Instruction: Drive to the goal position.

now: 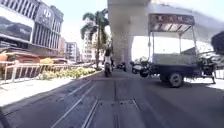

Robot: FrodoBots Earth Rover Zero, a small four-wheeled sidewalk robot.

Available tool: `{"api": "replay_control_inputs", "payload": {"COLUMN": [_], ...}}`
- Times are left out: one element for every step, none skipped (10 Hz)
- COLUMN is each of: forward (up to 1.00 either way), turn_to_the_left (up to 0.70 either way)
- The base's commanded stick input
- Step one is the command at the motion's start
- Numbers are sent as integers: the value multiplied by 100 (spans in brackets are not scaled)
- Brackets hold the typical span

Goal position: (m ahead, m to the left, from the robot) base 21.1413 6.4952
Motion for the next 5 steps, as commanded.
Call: {"api": "replay_control_inputs", "payload": {"forward": [70,70,70,70,70], "turn_to_the_left": [0,0,0,0,0]}}
